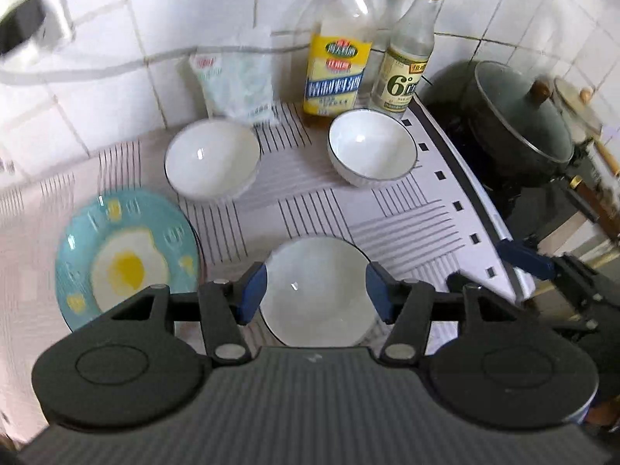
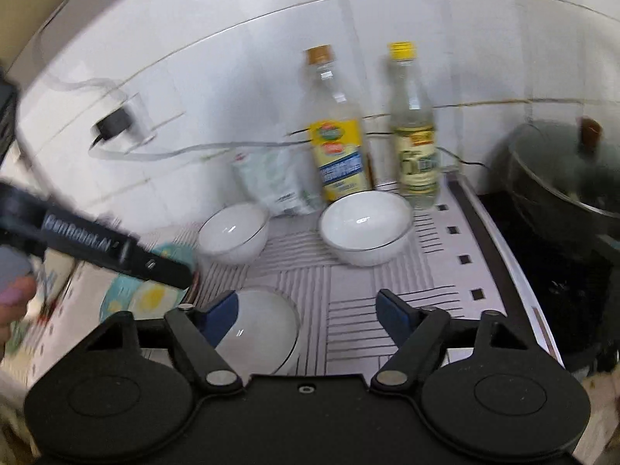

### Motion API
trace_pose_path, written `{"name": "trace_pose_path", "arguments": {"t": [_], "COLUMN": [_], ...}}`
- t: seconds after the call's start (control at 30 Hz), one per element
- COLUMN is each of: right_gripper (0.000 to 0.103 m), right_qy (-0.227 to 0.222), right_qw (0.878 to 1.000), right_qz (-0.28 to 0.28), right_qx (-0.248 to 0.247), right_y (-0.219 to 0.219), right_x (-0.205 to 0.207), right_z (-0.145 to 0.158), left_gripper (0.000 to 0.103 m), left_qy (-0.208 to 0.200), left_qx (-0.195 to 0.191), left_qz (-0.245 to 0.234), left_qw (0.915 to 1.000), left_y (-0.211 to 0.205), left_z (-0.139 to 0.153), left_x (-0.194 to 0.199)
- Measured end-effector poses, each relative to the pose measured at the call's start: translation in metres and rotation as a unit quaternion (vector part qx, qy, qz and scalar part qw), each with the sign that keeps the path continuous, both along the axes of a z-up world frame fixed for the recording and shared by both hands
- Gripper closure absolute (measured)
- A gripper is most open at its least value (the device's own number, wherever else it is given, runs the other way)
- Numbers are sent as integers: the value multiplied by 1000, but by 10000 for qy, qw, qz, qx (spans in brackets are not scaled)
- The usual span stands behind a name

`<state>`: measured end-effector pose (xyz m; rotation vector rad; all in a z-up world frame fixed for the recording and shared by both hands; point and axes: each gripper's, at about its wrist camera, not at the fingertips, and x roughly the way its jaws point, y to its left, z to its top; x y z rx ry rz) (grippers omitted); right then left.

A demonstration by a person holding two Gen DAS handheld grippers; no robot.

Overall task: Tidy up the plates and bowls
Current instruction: 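Move both grippers to the white bowl by the bottles and grasp its rim, then lift the second bowl with both grippers and carry it over the first bowl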

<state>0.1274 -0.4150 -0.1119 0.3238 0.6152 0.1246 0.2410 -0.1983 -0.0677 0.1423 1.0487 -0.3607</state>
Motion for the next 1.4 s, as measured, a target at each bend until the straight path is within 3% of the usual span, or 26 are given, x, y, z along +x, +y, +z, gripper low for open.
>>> {"name": "trace_pose_path", "arguments": {"t": [0.27,0.5,0.87,0.93,1.07,1.13,1.3,1.4], "right_gripper": [39,42,53,63,81,90,91,92], "right_qy": [191,472,630,750,911,949,956,1034], "right_qw": [9984,9854,9804,9779,9706,9680,9699,9669], "right_qz": [-489,-1173,-1629,-1758,-1965,-1993,-1973,-2001], "right_qx": [208,1139,907,852,1049,1193,1058,1201], "right_y": [-10,-30,-32,-35,-46,-51,-50,-54], "right_x": [30,62,124,133,146,150,155,158], "right_z": [-9,-33,-72,-79,-91,-95,-97,-102], "left_gripper": [48,48,47,47,53,60,75,76], "left_qy": [76,-76,122,238,326,321,498,676], "left_qx": [-152,-171,-95,-97,-37,-75,-251,-392], "left_qz": [-165,-221,-498,-469,-596,-668,-703,-562], "left_qw": [9997,9996,9986,9986,9977,9972,9960,9954], "left_y": [-11,-18,-52,-56,-65,-68,-71,-72], "left_z": [-9,-42,-84,-93,-107,-110,-118,-126], "left_x": [40,83,142,152,164,167,174,176]}}
